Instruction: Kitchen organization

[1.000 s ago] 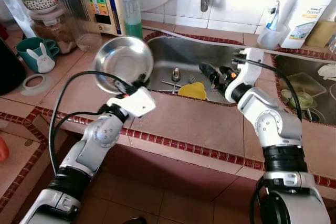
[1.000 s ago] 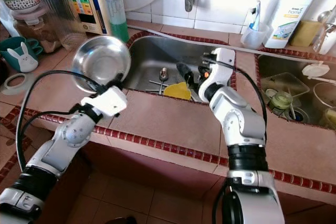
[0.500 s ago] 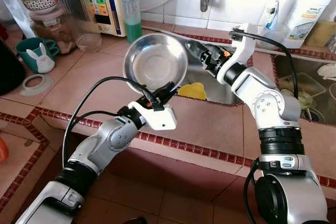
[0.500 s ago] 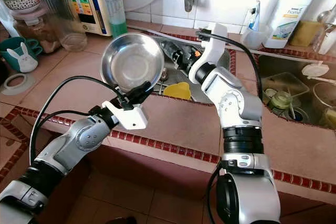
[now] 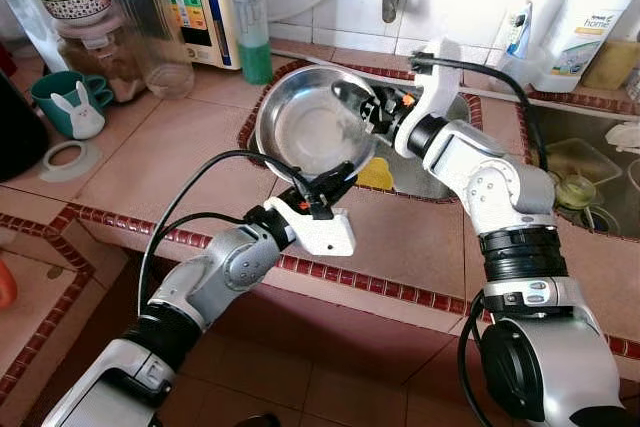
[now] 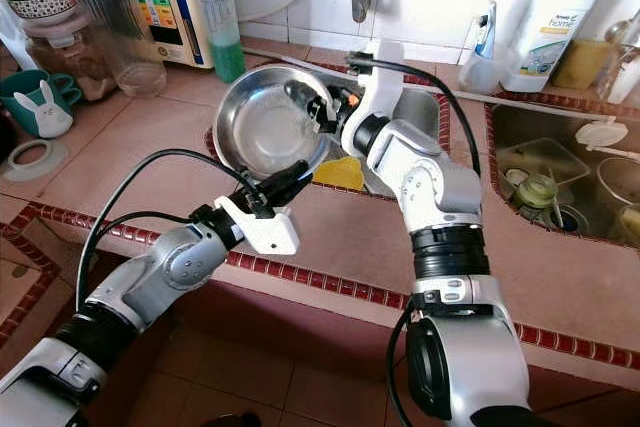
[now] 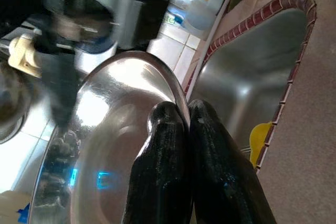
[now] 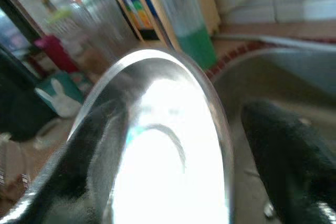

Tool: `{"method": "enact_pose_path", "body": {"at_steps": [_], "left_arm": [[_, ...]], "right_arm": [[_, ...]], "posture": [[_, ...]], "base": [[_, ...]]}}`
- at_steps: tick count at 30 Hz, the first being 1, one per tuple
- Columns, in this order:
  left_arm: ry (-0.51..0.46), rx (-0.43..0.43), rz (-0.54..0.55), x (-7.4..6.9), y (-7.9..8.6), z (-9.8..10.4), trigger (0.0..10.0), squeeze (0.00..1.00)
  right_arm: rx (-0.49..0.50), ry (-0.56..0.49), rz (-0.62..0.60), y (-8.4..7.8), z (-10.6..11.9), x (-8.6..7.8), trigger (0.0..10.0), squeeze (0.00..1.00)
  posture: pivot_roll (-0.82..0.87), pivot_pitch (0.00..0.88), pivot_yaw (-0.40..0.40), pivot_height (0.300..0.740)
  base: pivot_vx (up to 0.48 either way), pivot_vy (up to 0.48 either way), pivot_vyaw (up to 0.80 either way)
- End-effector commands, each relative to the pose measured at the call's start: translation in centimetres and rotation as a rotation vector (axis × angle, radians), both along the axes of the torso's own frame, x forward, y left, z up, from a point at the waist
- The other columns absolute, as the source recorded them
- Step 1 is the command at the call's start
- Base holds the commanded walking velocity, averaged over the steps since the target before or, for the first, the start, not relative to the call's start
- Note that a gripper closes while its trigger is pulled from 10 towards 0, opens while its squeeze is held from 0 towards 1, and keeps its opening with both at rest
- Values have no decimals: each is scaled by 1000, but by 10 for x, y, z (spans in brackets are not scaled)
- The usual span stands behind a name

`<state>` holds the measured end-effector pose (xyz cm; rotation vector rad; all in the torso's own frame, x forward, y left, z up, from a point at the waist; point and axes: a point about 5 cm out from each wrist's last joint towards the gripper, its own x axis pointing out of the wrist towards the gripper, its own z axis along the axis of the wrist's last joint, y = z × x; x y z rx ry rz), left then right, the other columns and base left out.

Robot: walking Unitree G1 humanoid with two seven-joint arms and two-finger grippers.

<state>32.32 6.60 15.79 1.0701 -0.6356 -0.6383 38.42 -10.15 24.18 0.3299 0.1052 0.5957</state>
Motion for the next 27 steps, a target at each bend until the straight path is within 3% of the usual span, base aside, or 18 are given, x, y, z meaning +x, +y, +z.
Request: {"method": "enact_pose_path", "body": {"at_steps": [1, 2, 16, 27], "left_arm": [[-30, 3, -20, 0, -4, 5, 0, 0], [-33, 4, -21, 0, -4, 5, 0, 0], [-43, 19, -23, 0, -2, 3, 0, 0], [-43, 30, -28, -2, -1, 1, 0, 0]], "right_arm": [[-27, -2, -19, -1, 4, 3, 431, 0], [-34, 8, -38, -4, 3, 4, 0, 0], [-101, 13, -94, -7, -1, 9, 0, 0], [-92, 20, -88, -3, -6, 8, 0, 0]], "posture": [[24, 108, 16, 740], [24, 108, 16, 740], [29, 108, 20, 740], [35, 117, 25, 740]], "base": [[0, 0, 0], [0, 0, 0], [0, 0, 0], [0, 0, 0]]}}
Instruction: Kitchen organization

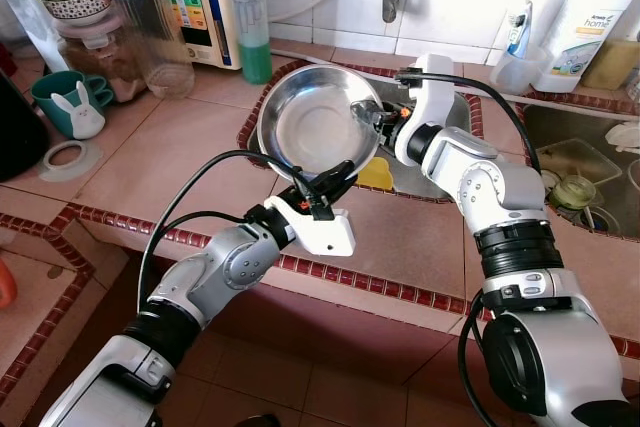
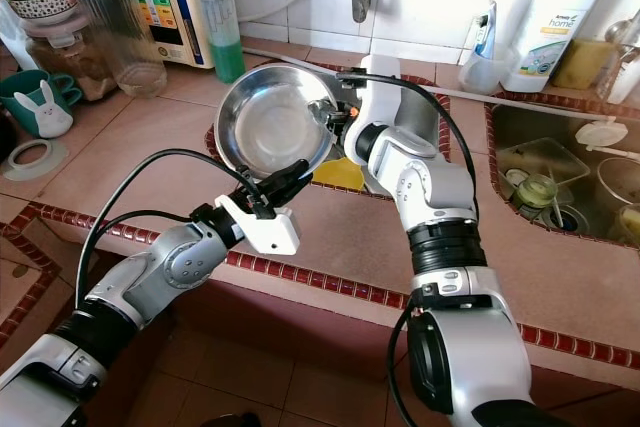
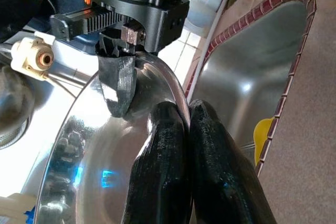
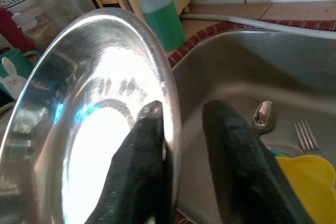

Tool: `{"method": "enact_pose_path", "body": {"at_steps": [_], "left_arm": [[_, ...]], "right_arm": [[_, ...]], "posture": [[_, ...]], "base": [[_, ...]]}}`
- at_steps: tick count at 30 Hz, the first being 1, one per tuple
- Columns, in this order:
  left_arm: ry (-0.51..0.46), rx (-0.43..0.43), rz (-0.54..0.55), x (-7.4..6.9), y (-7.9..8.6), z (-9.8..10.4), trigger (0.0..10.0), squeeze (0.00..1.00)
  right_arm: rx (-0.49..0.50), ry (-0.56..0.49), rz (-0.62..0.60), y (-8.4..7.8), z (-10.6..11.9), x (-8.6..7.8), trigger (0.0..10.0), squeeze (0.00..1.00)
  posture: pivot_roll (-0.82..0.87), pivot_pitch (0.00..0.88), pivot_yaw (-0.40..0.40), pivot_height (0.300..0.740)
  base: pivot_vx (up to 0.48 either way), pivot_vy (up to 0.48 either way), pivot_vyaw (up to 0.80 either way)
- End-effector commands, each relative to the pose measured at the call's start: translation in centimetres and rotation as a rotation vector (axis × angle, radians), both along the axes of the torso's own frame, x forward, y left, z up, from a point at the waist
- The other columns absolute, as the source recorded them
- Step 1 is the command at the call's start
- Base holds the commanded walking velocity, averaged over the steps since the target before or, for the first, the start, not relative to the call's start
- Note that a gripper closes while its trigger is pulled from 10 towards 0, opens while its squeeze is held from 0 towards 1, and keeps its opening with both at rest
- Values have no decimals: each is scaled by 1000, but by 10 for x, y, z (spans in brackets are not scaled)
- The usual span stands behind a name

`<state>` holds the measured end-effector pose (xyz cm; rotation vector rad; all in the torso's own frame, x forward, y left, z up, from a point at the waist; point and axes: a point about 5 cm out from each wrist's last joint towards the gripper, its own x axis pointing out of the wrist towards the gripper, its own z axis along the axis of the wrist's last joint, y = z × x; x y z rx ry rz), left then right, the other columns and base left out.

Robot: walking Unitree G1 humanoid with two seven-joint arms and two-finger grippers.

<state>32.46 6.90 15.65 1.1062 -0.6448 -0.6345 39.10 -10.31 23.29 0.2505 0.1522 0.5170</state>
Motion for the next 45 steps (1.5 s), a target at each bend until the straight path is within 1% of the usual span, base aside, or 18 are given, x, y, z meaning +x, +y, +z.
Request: {"method": "enact_pose_path", "body": {"at_steps": [1, 5, 6, 7, 8, 11, 17, 18, 21, 29, 34, 36, 39, 42, 45], "left_arm": [[-23, 1, -32, -3, -4, 2, 0, 0], [-34, -9, -27, -3, -5, 5, 0, 0], [-39, -25, -22, -2, -4, 6, 1020, 0], [-38, -36, -17, -2, -4, 8, 3608, 0], [-53, -51, -5, -1, -3, 10, 10000, 0], [-32, -126, 50, 4, 1, 16, 10000, 0], [-61, -142, 76, 7, 2, 22, 10000, 0], [-66, -156, 69, 7, 2, 24, 10000, 1000], [-66, -191, 64, 6, 2, 27, 10000, 1000], [-75, -211, 52, 4, 0, 29, 10000, 1000], [-89, -259, 48, 3, 0, 34, 10000, 1000], [-85, -285, 39, 2, -1, 37, 10000, 1000], [-4, -333, 34, 2, -2, 36, 10000, 1000], [10, -369, 34, 0, -2, 40, 10000, 1000], [32, -427, 39, -1, -3, 45, 10000, 1000]], "right_arm": [[2, -12, -20, -2, 3, 1, 0, 0], [9, -9, -18, -1, 2, 1, 0, 0], [11, -7, -19, -1, 2, 1, 0, 0], [12, -6, -20, -1, 1, 1, 0, 0], [16, -4, -21, -1, 1, 0, 0, 0], [23, -1, -19, 1, 0, 0, 0, 0], [40, 0, -31, 2, -1, 0, 0, 0], [43, -1, -32, 2, 0, 0, 0, 0], [45, -2, -35, 1, 0, 0, 0, 0], [55, -1, -51, 1, 0, 1, 0, 0], [63, 1, -61, 4, -2, 1, 0, 0], [61, -3, -109, 2, -3, 3, 0, 0], [35, 9, -159, -2, -10, 6, 0, 0], [9, 19, -209, -6, -18, 8, 0, 0], [-33, 34, -251, -9, -32, 11, 0, 0]], "posture": [[35, 118, 25, 740], [36, 120, 27, 740], [37, 120, 27, 740], [37, 119, 28, 740], [37, 120, 29, 740], [38, 119, 29, 740], [39, 118, 29, 740], [39, 117, 29, 740], [39, 117, 30, 740], [39, 117, 29, 740], [39, 117, 27, 740], [40, 118, 27, 740], [41, 118, 27, 740], [46, 118, 25, 740], [48, 118, 25, 740]], "base": [[0, 0, 0], [0, 0, 0], [0, 0, 0], [0, 0, 0], [0, 0, 0], [0, 0, 0], [0, 0, 0], [0, 0, 0], [0, 0, 0], [0, 0, 0], [0, 0, 0], [0, 0, 0], [0, 0, 0], [0, 0, 0], [0, 0, 0]]}}
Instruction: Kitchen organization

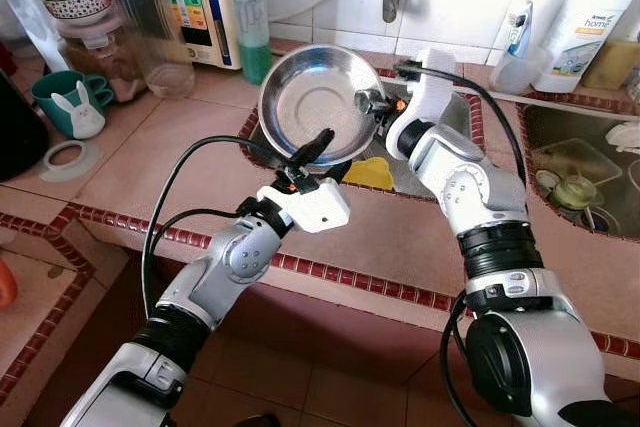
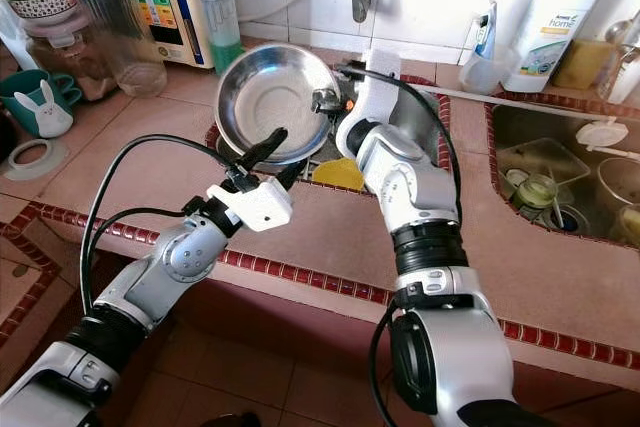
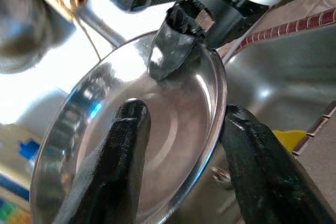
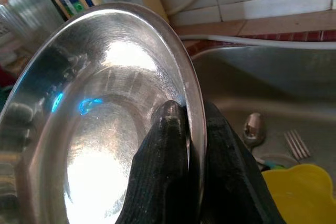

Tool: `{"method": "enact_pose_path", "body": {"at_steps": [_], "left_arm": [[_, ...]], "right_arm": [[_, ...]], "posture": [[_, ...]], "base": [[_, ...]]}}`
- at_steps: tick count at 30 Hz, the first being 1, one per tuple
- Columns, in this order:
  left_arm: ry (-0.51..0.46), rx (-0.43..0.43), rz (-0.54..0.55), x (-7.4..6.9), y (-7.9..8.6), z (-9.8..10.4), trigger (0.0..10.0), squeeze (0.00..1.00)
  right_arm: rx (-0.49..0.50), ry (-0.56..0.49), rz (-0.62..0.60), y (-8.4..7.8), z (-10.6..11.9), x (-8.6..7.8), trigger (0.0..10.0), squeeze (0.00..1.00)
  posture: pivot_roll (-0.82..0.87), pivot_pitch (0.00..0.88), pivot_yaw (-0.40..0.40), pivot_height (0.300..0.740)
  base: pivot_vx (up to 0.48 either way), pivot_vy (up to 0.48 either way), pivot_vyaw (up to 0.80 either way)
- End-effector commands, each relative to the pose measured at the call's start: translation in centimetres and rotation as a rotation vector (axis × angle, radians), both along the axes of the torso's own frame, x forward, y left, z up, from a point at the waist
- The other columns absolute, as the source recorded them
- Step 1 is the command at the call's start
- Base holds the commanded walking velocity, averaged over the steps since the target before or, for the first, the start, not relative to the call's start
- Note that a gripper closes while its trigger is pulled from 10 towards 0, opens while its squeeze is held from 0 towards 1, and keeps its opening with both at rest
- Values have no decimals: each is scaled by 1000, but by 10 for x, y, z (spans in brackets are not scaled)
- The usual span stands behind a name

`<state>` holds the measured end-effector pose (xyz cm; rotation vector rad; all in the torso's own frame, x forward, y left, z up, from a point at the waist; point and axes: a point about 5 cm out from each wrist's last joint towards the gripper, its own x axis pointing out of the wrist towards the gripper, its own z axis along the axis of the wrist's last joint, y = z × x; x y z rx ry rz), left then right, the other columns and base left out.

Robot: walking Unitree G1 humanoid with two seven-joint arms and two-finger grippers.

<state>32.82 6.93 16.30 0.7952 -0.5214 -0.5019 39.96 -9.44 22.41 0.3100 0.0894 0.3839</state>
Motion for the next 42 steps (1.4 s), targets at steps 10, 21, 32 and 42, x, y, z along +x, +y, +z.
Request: {"method": "enact_pose_path", "body": {"at_steps": [10, 21, 32, 42], "left_arm": [[9, -223, 42, -10, 5, 24, 10000, 1000], [117, -303, 167, -18, 27, 11, 10000, 1000], [323, -457, 254, -29, 41, -9, 10000, 1000], [428, -505, 292, -40, 47, -13, 10000, 1000]], "right_arm": [[-153, 108, -251, -33, -53, 5, 0, 0], [-271, 139, -392, -58, -75, 2, 0, 0], [-412, 192, -455, -78, -94, -6, 0, 0], [-536, 206, -397, -78, -100, -8, 10000, 0]], "posture": [[68, 113, 20, 740], [93, 109, 22, 740], [149, 98, 33, 740], [204, 101, 38, 740]], "base": [[0, 0, 0], [0, 0, 0], [0, 0, 0], [0, 0, 0]]}}
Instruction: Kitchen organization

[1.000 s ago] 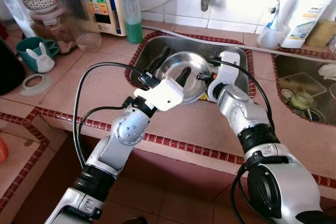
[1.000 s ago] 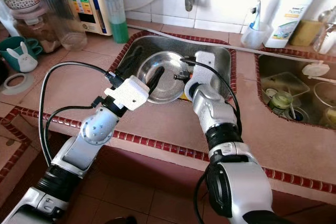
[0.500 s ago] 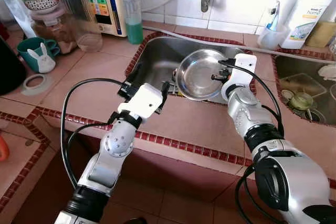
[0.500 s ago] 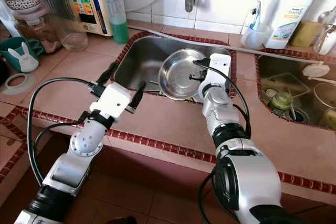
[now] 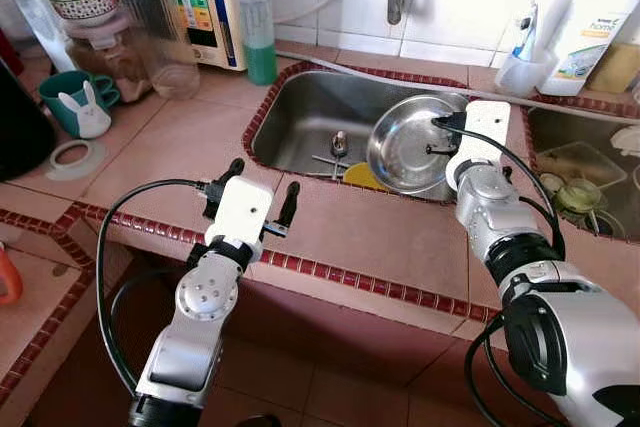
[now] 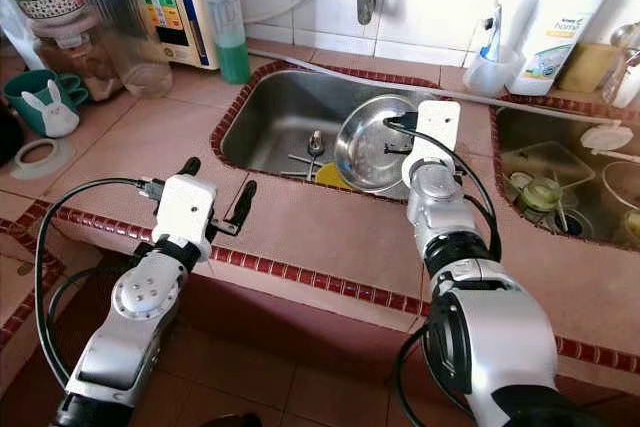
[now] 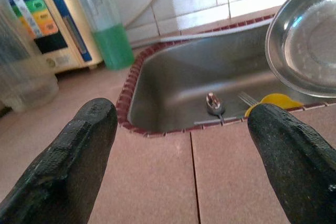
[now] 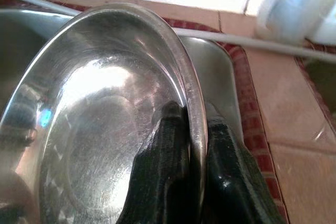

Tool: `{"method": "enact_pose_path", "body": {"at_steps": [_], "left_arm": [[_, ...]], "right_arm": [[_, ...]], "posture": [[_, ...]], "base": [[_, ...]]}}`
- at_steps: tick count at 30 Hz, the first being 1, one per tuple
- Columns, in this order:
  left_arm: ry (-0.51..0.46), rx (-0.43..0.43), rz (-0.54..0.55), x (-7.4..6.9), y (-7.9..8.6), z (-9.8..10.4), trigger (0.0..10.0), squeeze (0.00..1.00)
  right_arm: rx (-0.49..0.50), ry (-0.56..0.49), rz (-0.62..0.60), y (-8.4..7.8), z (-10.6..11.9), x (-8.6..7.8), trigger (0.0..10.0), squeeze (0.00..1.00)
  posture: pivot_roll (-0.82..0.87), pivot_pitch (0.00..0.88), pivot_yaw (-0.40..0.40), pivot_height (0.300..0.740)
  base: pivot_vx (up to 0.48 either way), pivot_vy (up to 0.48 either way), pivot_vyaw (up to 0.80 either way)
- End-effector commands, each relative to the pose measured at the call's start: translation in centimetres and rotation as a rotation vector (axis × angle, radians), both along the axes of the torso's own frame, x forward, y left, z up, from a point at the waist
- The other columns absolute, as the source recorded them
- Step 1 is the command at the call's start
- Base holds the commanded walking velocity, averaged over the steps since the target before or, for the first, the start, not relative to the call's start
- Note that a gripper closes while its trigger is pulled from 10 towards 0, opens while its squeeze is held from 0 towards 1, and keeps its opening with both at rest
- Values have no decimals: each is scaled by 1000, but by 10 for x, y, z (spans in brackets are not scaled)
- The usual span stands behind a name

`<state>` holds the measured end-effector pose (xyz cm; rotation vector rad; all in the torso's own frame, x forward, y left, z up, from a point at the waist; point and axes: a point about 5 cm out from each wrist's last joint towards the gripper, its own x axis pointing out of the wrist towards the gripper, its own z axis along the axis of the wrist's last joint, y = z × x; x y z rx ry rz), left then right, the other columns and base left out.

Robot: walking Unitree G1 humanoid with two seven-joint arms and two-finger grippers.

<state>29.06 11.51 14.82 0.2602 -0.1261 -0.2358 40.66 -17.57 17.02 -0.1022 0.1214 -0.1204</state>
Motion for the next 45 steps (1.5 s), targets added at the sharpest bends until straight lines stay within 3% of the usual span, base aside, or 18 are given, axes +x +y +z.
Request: {"method": "enact_pose_path", "body": {"at_steps": [1, 7, 8, 10, 11, 19, 33, 38, 42, 45], "left_arm": [[12, -2, -2, -2, 2, 2, 10000, 1000], [54, -9, -55, -9, -5, 2, 10000, 1000], [69, -18, -73, -9, -8, 4, 10000, 275], [77, -28, -87, -10, -9, 6, 10000, 275], [73, -16, -102, -9, -10, 8, 10000, 0], [61, 11, -126, -2, -9, 17, 10000, 0], [70, 12, -105, -2, -7, 17, 10000, 0], [14, 0, -18, 13, 5, 33, 10000, 0], [0, 8, -7, 18, 9, 36, 10000, 0], [-17, 12, 21, 23, 17, 41, 10000, 0]], "right_arm": [[-49, 204, 38, 4, -46, -15, 10000, 0], [-172, 250, 118, 7, -55, -18, 10000, 0], [-208, 278, 152, 8, -60, -21, 10000, 0], [-223, 294, 169, 9, -63, -22, 10000, 0], [-234, 307, 187, 10, -66, -24, 10000, 1000], [-297, 351, 264, 14, -74, -28, 10000, 1000], [-315, 358, 307, 16, -75, -28, 10000, 1000], [-176, 194, 293, 19, -41, -13, 10000, 1000], [-147, 150, 294, 18, -30, -9, 10000, 1000], [-85, 48, 303, 15, -8, -2, 10000, 1000]], "posture": [[204, 101, 38, 740], [215, 104, 38, 740], [217, 104, 38, 740], [217, 104, 38, 740], [218, 105, 38, 740], [211, 105, 43, 740], [209, 103, 35, 740], [185, 96, 32, 740], [173, 94, 29, 740], [150, 86, 21, 740]], "base": [[0, 0, 0], [0, 0, 0], [0, 0, 0], [0, 0, 0], [0, 0, 0], [0, 0, 0], [0, 0, 0], [0, 0, 0], [0, 0, 0], [0, 0, 0]]}}
